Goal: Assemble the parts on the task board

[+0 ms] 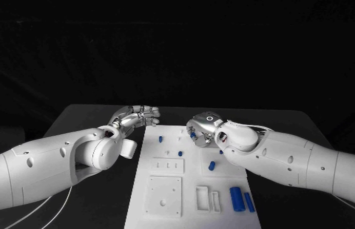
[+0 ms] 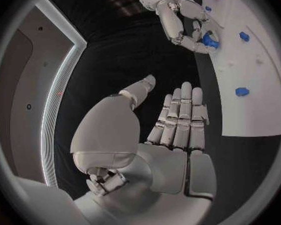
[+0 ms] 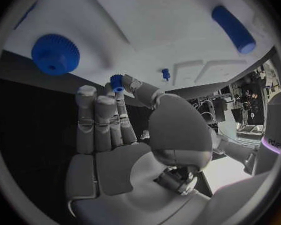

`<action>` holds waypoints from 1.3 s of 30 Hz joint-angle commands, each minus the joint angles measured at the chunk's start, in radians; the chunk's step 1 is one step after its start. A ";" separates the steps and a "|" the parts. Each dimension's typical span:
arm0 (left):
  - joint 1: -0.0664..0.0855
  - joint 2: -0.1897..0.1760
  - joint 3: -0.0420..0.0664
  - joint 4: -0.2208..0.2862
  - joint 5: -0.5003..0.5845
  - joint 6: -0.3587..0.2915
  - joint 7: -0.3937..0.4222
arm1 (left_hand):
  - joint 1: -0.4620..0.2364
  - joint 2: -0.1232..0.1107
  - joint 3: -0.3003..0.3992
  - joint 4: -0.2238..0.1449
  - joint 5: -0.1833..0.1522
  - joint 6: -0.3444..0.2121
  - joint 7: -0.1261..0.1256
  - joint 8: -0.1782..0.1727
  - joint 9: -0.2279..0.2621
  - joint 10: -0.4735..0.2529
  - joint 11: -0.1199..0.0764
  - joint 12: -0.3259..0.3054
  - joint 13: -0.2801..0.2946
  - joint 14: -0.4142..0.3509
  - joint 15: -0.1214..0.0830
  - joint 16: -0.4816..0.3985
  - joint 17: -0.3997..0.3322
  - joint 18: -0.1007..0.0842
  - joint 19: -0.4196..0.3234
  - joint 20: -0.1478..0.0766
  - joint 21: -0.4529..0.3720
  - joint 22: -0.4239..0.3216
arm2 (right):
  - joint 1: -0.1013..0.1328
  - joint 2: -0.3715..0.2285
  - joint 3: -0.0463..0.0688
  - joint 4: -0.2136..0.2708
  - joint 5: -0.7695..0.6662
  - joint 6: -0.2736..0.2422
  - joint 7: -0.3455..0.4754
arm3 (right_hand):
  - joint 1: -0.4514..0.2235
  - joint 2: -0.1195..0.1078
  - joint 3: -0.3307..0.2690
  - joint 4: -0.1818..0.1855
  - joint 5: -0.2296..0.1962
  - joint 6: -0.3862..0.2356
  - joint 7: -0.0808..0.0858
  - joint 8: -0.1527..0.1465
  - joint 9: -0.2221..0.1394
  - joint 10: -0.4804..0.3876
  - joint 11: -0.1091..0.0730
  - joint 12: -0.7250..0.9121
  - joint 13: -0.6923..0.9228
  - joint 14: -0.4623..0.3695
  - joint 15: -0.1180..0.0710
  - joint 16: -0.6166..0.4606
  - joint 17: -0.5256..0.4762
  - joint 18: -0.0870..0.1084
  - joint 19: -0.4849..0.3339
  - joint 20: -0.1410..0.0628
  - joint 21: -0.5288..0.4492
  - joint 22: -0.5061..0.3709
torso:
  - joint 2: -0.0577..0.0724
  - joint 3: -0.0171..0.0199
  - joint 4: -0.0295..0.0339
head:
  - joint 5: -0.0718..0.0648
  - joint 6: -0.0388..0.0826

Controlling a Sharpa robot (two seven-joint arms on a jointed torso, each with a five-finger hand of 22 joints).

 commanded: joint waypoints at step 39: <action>0.010 0.013 0.002 0.015 -0.009 0.011 0.009 | -0.015 0.001 0.003 -0.012 0.003 0.009 0.012 -0.005 -0.002 0.010 0.000 -0.006 -0.001 0.001 0.004 -0.006 0.002 0.014 -0.007 0.003 0.001 0.020 | 0.000 0.145 0.001 -0.147 -0.095 -0.089 -0.050 | 0.008 -0.019 0.020 0.013 0.000 0.010 -0.003 0.008 0.002 0.051 0.000 0.001 0.005 -0.012 -0.015 0.010 -0.004 0.047 0.020 -0.026 0.016 0.021 | 0.007 -0.0071 0.0094 | 0.011 0.001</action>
